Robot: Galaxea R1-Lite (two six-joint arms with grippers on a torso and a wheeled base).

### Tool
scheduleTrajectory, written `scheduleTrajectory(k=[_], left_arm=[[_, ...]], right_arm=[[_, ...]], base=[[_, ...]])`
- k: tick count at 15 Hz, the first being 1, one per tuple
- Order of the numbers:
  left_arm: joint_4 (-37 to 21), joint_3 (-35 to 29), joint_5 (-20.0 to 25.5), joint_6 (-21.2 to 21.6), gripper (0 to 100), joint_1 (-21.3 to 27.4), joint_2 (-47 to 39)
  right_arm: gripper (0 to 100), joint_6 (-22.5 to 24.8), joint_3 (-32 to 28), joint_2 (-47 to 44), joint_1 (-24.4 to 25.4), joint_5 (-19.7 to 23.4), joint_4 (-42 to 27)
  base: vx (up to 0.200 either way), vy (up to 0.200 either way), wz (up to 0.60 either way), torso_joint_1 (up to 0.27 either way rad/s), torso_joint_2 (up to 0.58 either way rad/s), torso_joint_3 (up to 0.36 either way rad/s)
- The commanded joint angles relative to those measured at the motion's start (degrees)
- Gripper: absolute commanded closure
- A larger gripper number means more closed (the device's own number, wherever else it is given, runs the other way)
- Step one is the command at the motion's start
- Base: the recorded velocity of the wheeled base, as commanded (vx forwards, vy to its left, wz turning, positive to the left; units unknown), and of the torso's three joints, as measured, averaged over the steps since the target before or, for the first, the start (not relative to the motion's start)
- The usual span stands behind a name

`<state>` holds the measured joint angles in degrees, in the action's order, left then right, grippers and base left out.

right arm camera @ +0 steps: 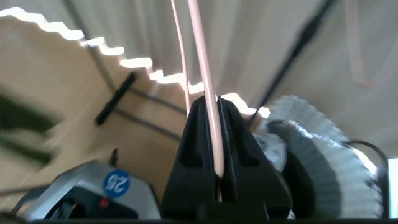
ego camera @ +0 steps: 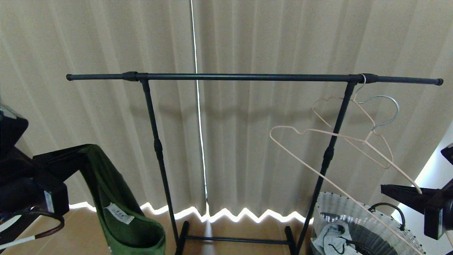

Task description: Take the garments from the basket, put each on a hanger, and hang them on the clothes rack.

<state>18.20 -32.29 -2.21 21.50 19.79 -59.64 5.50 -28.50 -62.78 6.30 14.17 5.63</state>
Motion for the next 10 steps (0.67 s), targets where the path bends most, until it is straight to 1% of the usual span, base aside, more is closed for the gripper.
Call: scheduleTrajectory(k=[1,3,4,5,6,7,10], left_arm=[[-0.01,-2.51,-0.17,-0.41,100,0.34,-4.70],[-0.01,-6.82,-1.31,-3.57,100,0.96,-11.20],[-0.10,-8.84,-3.07,-6.47,100,2.45,-13.75],[-0.10,-10.16,-4.65,-8.67,100,3.42,-15.42],[-0.01,-13.15,-9.48,-13.07,100,6.23,-19.73],[-0.01,-15.26,-12.30,-15.79,100,7.72,-22.72],[0.08,-20.79,-16.87,-20.89,100,10.71,-28.69]], right_arm=[[100,-0.31,-0.06,-1.29,4.24,-0.10,0.08],[100,-4.62,-0.50,-1.64,10.48,-0.37,0.61],[100,-7.43,-0.94,-1.47,13.74,-0.54,0.52],[100,-9.19,-1.21,-1.47,15.67,-0.72,0.61],[100,-12.35,-1.38,-1.29,19.98,-0.72,0.87],[100,-13.50,-1.38,-1.38,22.97,-0.72,0.96],[100,-14.37,-2.17,-1.47,29.03,-0.63,1.05]], base=[[0.000,0.000,0.00,0.000,0.00,0.000],[0.000,0.000,0.00,0.000,0.00,0.000],[0.000,0.000,0.00,0.000,0.00,0.000],[0.000,0.000,0.00,0.000,0.00,0.000],[0.000,0.000,0.00,0.000,0.00,0.000],[0.000,0.000,0.00,0.000,0.00,0.000],[0.000,0.000,0.00,0.000,0.00,0.000]])
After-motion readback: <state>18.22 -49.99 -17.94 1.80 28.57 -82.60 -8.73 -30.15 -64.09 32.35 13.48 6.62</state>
